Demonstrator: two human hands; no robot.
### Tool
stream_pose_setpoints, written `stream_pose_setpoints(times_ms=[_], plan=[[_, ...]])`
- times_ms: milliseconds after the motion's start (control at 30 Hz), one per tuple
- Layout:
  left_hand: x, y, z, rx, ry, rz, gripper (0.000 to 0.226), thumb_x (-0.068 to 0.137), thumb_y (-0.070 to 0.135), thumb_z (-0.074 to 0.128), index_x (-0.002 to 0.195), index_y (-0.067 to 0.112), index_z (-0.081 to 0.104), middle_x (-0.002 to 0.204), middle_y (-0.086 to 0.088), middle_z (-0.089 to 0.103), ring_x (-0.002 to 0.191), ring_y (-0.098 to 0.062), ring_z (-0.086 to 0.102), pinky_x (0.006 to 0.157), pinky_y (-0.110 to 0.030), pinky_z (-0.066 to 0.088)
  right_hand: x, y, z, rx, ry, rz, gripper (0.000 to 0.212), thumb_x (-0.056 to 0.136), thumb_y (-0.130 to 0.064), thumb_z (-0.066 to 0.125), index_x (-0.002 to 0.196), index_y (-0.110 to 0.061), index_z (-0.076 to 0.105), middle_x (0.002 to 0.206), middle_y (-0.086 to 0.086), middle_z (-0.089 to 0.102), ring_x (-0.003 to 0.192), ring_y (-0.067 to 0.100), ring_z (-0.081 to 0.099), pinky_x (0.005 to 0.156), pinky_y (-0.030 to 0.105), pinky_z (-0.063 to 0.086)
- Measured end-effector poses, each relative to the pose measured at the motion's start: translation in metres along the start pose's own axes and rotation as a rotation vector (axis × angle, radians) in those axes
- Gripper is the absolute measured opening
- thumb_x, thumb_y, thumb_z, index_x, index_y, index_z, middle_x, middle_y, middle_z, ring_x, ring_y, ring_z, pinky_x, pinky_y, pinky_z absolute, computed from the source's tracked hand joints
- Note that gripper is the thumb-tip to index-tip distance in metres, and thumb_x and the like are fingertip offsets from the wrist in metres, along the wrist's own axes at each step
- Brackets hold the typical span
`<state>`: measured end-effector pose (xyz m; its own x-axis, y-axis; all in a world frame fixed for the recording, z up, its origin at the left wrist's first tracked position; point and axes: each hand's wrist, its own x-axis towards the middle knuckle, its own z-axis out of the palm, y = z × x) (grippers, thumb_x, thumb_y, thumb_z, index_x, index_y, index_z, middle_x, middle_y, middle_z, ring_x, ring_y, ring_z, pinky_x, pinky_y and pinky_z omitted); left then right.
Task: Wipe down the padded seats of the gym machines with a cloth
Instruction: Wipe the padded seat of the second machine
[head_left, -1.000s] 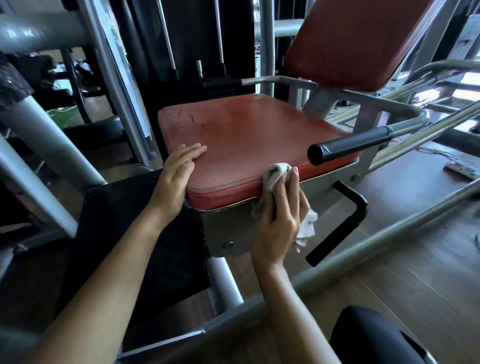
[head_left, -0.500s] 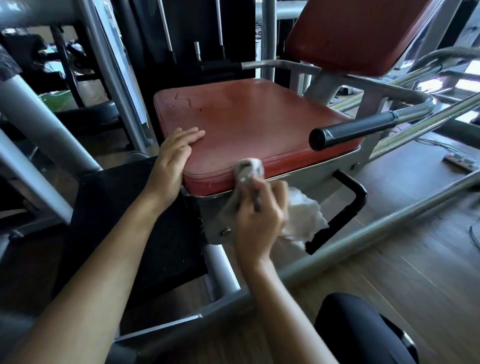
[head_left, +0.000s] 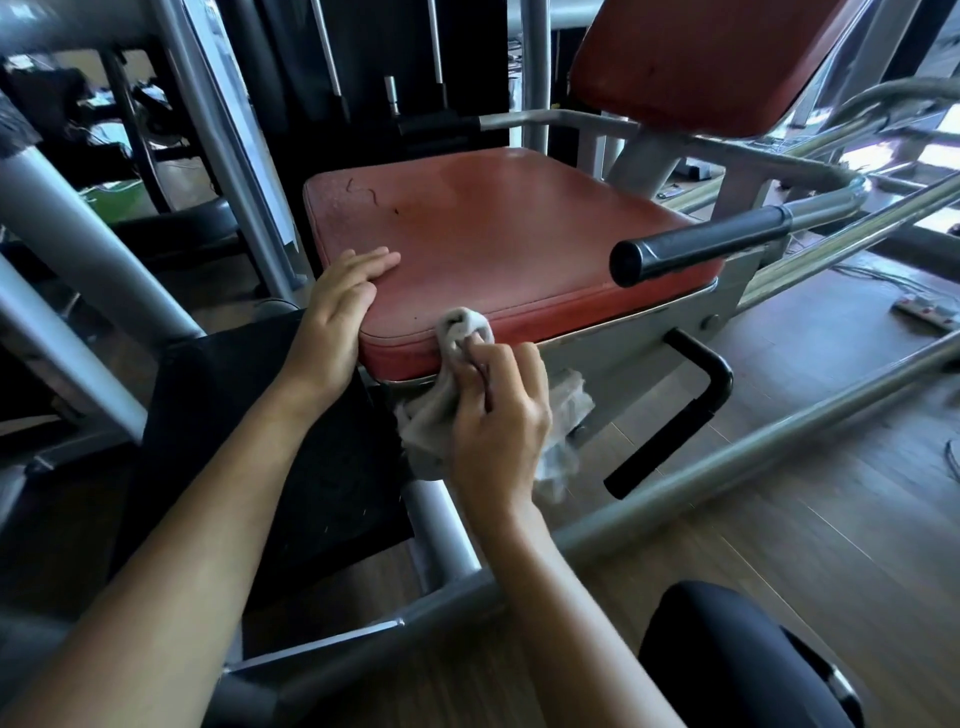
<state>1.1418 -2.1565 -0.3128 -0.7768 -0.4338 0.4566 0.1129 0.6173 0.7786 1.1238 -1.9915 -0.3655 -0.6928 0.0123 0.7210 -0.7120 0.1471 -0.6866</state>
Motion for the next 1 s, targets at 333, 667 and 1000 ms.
stream_pose_setpoints(times_ms=[333, 667, 1000], plan=[[-0.002, 0.005, 0.005, -0.029, 0.047, -0.037, 0.045, 0.096, 0.025, 0.03, 0.131, 0.027, 0.059, 0.142, 0.015, 0.048, 0.146, -0.002, 0.025, 0.119, -0.014, 0.013, 0.018, 0.006, -0.005, 0.034, 0.071, 0.113, 0.006, 0.09, 0.003, 0.069, 0.086, -0.002, 0.068, 0.084, 0.002, 0.058, 0.071, 0.018, 0.054, 0.066, 0.013, 0.039], [-0.005, 0.011, 0.003, 0.008, 0.018, -0.058, 0.053, 0.095, 0.028, 0.029, 0.139, 0.019, 0.057, 0.149, 0.012, 0.045, 0.149, -0.004, 0.022, 0.112, -0.003, 0.011, 0.04, 0.012, -0.021, 0.039, 0.161, 0.193, 0.002, 0.091, -0.002, 0.067, 0.089, -0.001, 0.067, 0.088, 0.006, 0.061, 0.074, -0.003, 0.051, 0.067, 0.005, 0.037], [-0.004, 0.007, -0.002, 0.035, 0.009, -0.038, 0.049, 0.097, 0.031, 0.029, 0.139, 0.026, 0.055, 0.152, 0.012, 0.044, 0.151, -0.003, 0.02, 0.127, -0.037, 0.012, 0.081, -0.026, -0.027, 0.062, -0.157, -0.035, 0.005, 0.091, -0.013, 0.069, 0.095, -0.01, 0.067, 0.095, -0.001, 0.063, 0.079, 0.012, 0.058, 0.071, 0.032, 0.047]])
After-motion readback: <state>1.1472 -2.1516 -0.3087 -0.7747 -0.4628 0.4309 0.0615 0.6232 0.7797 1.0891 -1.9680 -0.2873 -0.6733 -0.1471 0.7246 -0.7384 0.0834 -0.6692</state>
